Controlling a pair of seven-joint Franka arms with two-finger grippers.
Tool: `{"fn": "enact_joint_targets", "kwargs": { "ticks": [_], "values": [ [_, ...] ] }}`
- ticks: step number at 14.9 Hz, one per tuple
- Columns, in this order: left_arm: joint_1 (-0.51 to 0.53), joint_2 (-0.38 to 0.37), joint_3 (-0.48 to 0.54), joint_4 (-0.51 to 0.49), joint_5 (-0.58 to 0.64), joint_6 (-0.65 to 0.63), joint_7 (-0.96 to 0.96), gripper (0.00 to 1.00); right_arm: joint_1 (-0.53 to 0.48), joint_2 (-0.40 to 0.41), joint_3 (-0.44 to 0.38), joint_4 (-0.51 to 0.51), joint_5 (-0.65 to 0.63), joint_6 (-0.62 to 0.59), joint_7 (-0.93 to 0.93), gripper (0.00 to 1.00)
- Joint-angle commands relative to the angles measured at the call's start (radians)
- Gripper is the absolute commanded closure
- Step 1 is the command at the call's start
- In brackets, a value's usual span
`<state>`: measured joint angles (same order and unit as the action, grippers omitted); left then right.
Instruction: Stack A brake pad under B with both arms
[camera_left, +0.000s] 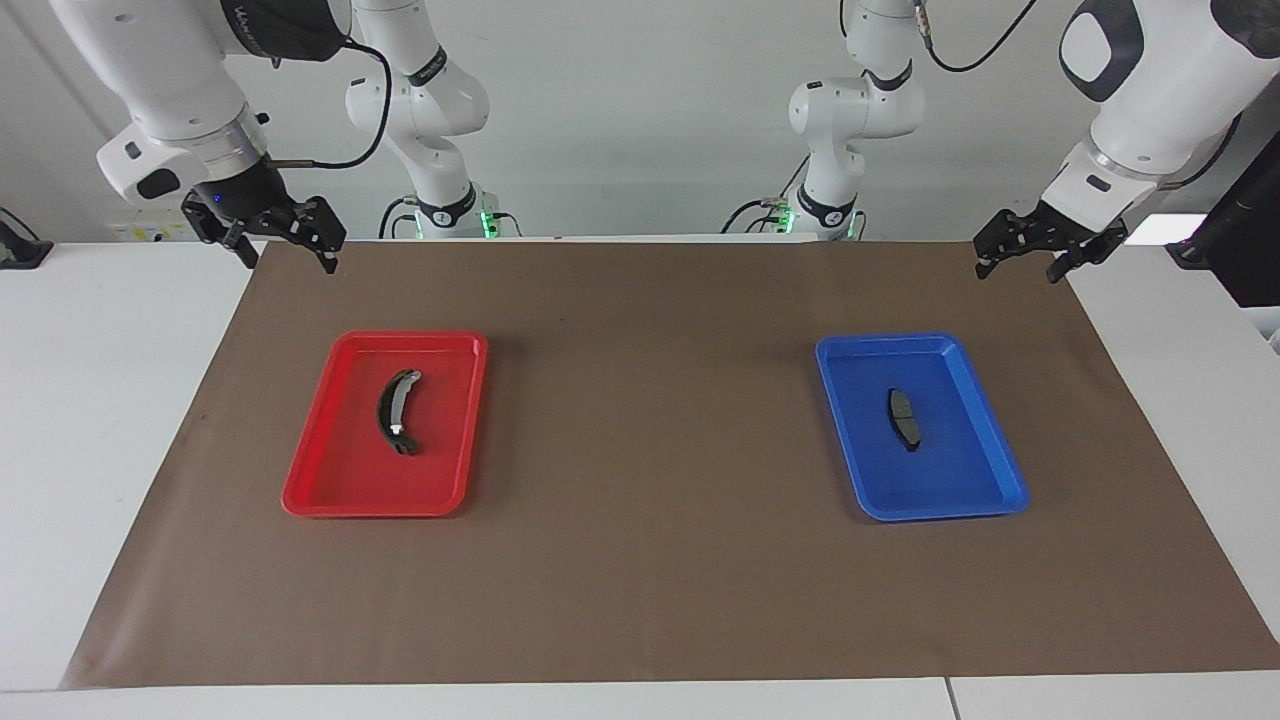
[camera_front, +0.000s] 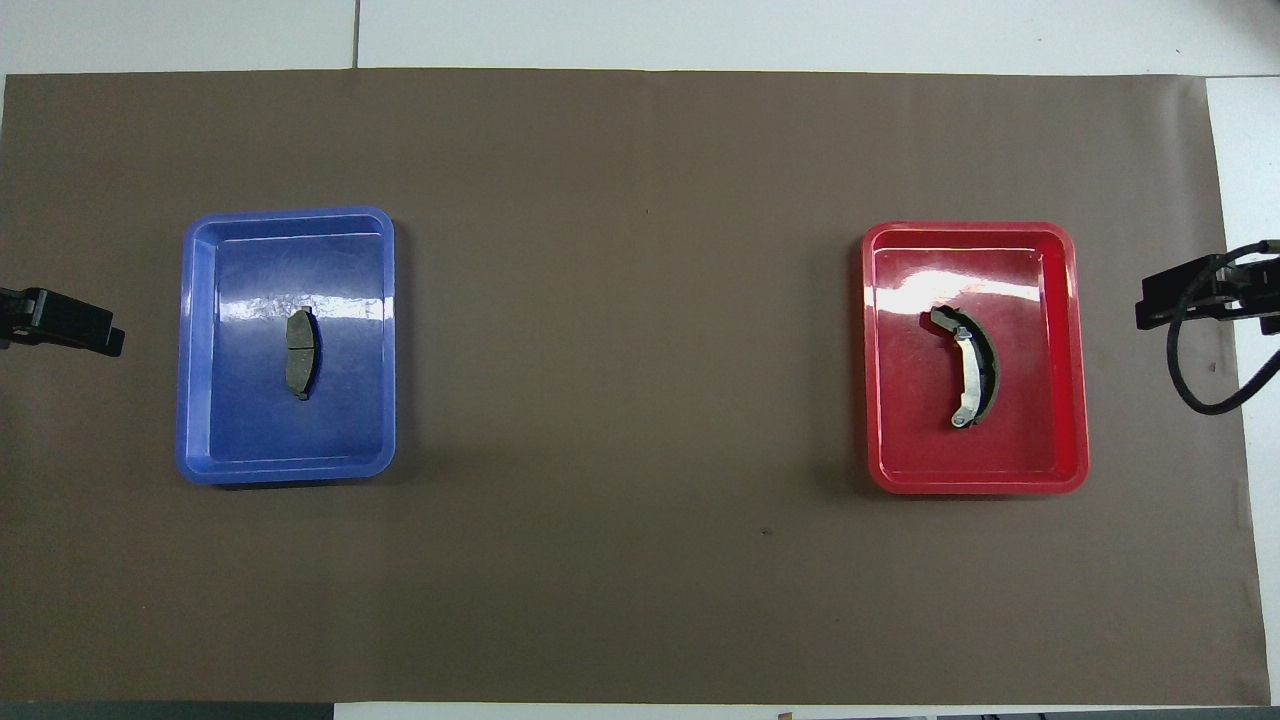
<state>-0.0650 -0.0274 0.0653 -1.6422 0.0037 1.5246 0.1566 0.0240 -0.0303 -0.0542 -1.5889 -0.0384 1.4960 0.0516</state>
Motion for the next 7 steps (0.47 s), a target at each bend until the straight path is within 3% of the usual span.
{"fn": "enact_joint_targets", "kwargs": {
  "ticks": [1,7],
  "values": [
    [0.008,-0.011,-0.005,0.001,0.005,-0.014,0.008,0.01,-0.007,0.001,0.004,0.001,0.006,0.012,0.008,0.00],
    [0.008,-0.011,-0.005,0.001,0.005,-0.014,0.008,0.01,-0.006,0.000,0.004,-0.002,0.006,0.012,0.010,0.00]
  ]
}}
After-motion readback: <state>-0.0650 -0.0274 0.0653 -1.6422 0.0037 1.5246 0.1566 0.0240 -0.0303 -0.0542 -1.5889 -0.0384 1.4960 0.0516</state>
